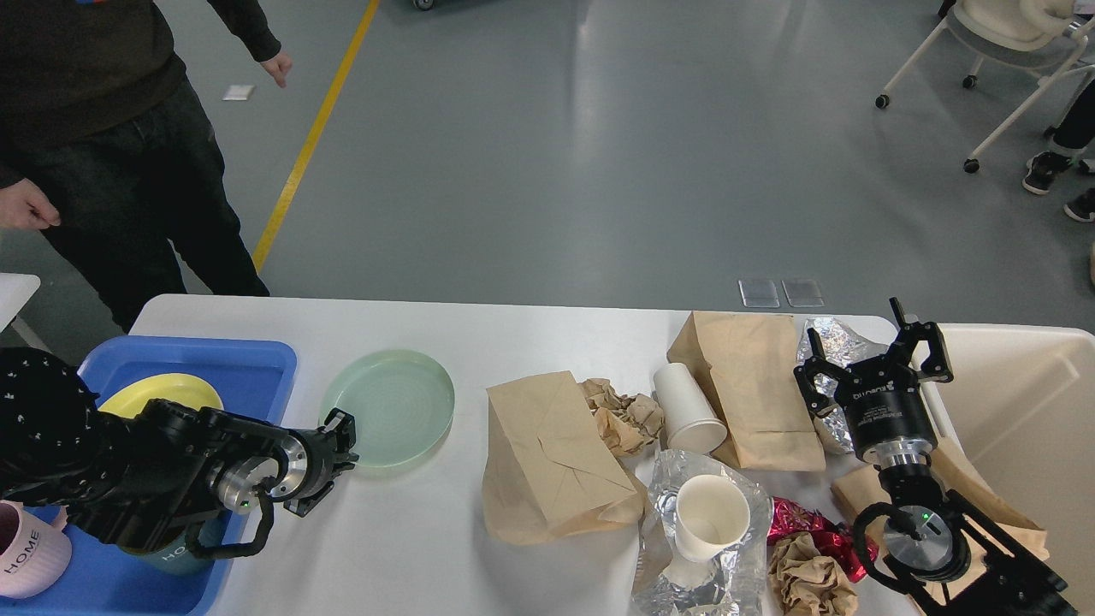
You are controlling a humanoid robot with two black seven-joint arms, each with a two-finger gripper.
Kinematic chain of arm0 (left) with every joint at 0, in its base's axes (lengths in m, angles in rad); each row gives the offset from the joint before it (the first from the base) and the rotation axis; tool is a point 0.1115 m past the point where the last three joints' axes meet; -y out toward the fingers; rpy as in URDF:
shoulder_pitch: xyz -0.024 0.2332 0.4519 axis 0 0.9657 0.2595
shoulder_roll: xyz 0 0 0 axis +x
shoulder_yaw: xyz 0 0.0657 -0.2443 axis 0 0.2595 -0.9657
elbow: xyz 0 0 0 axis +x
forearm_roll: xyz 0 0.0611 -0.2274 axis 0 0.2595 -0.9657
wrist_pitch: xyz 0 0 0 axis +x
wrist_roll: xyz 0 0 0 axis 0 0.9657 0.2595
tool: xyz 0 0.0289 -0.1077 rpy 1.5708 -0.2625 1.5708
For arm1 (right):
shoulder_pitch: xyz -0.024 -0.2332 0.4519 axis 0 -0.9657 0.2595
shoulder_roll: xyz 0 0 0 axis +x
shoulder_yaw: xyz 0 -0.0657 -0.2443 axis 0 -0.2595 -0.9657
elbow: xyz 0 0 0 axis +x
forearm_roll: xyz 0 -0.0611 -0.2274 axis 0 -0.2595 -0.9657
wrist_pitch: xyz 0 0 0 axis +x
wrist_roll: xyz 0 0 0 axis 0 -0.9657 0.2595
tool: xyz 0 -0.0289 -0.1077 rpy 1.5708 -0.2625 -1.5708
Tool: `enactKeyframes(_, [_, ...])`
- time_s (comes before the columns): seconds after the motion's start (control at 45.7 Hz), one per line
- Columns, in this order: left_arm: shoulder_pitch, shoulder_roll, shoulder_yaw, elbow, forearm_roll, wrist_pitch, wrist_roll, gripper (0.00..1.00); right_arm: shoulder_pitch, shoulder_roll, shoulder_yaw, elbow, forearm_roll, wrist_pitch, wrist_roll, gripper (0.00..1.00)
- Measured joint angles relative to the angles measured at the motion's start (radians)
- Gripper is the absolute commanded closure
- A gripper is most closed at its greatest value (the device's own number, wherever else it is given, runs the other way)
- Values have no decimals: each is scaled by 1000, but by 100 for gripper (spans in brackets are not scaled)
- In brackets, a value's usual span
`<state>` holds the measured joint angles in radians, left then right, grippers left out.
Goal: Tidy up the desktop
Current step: 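Lift the pale green plate and swing it over the tray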
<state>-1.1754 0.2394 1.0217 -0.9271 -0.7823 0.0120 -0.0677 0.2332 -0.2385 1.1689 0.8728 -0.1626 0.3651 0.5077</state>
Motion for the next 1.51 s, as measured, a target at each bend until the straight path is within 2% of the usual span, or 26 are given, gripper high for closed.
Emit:
enactKeyframes(0.372, [-34,4,4,-24,0,-28,48,100,0,0,0,0,0,0,0,0])
enactKeyframes(0.503, [-103,25,30,-97,1,-64,99,100,0,0,0,0,0,0,0,0])
enactKeyframes(0.569, [-190,53,65,-174,1,-78,125,100,0,0,0,0,0,0,0,0])
enactKeyframes(0.744, [-470,99,178,-393,1,-82,138,100,0,0,0,0,0,0,0,0])
enactKeyframes(0.941, [-818,106,318,-639,2,-99,174,100,0,-1,0,0,0,0,0,0])
enactKeyframes(1.073, [-1010,101,394,-727,3,-219,192,100,0,-1,0,0,0,0,0,0])
enactKeyframes(1.116, [-1067,100,421,-739,3,-290,199,100,0,-1,0,0,0,0,0,0])
enactKeyframes(1.138, [-1113,99,447,-745,3,-355,204,100,0,-1,0,0,0,0,0,0])
enactKeyframes(1.226, [-1157,105,485,-744,3,-420,211,100,0,-1,0,0,0,0,0,0])
enactKeyframes(1.379, [-1156,136,555,-708,7,-443,212,100,0,-1,0,0,0,0,0,0])
enactKeyframes(1.51, [-1095,233,606,-647,43,-455,215,100,0,-1,0,0,0,0,0,0])
